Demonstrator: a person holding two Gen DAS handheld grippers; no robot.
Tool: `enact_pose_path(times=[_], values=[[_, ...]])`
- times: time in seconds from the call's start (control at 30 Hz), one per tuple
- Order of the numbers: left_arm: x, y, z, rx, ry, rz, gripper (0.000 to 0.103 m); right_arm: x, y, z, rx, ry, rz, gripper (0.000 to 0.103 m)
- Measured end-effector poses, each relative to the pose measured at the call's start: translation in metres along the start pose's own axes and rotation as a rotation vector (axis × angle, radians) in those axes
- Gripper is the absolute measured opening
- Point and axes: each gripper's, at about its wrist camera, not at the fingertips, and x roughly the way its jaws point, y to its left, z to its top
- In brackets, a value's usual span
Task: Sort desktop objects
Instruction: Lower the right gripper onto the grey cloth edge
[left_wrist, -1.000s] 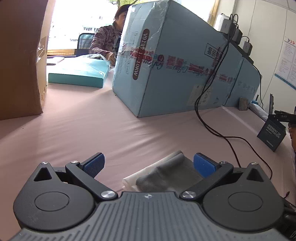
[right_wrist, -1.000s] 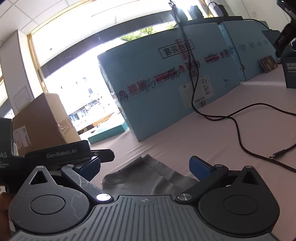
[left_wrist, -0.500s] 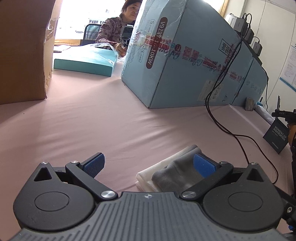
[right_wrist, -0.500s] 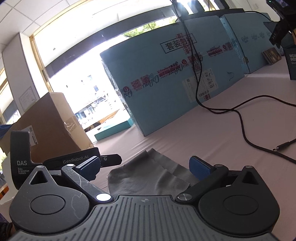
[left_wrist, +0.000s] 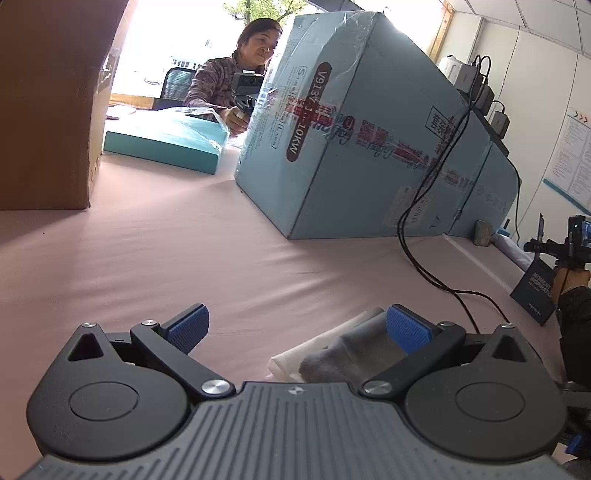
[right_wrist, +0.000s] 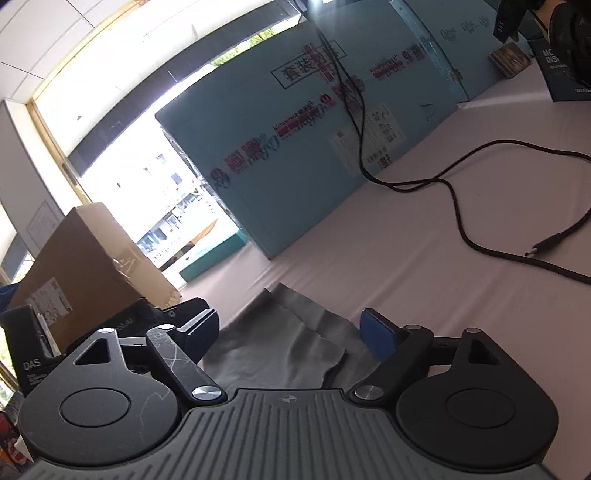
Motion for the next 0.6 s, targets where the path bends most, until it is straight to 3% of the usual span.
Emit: enact_pose_path(times=[0.23, 0.27, 0.4, 0.6], values=[[-0.002, -0.001, 0.000, -0.009, 0.003, -0.043, 0.103, -0.006, -0.009, 0.001, 0.005, -0.035, -0.098, 0.080], [-0.002, -0.002, 0.000, -0.008, 0.006, -0.048, 0.103, -0.004, -0.011, 0.001, 0.015, -0.019, -0.092, 0.077], [-0.001, -0.002, -0.001, -0.002, 0.009, -0.048, 0.103, 0.000, -0.013, 0.000, 0.015, 0.015, -0.080, 0.047], [0.000, -0.001, -0.001, -0.009, 0.009, -0.045, 0.103, -0.002, -0.012, 0.000, 0.013, 0.008, -0.043, 0.025]])
